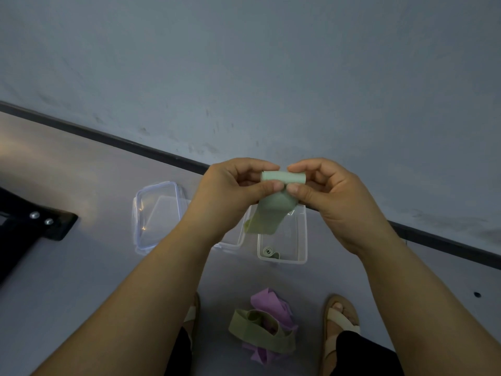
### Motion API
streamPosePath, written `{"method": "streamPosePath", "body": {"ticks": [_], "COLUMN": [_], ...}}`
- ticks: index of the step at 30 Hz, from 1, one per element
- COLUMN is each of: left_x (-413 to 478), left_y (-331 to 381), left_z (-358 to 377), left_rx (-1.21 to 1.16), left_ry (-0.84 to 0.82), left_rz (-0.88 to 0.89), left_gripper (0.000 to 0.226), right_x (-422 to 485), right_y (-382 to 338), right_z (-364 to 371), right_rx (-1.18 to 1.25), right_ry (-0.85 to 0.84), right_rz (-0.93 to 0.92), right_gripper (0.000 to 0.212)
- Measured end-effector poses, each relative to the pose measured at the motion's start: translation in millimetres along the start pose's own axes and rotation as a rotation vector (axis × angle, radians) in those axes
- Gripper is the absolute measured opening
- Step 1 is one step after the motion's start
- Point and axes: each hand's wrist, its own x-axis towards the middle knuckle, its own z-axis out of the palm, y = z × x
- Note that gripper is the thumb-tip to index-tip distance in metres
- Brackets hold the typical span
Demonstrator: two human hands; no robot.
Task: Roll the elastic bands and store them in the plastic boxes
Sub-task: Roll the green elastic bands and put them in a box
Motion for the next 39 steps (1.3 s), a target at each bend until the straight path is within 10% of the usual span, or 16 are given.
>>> {"method": "streamPosePath", "body": {"ticks": [25, 39], "left_x": [1, -2], "left_y": [-3, -2], "left_z": [-1, -23], "left_rx": [-0.068, -0.143], "left_ry": [-0.025, -0.61], "left_rz": [-0.108, -0.384], "left_gripper": [0.025, 0.013], "right_x": [0, -19], "right_y": [-2, -27], "right_z": [1, -6], "right_rx": [0.023, -0.488], "right_ry": [0.082, -0.582], "right_rz": [0.016, -0.008], "right_gripper": [0.019, 0.073]}}
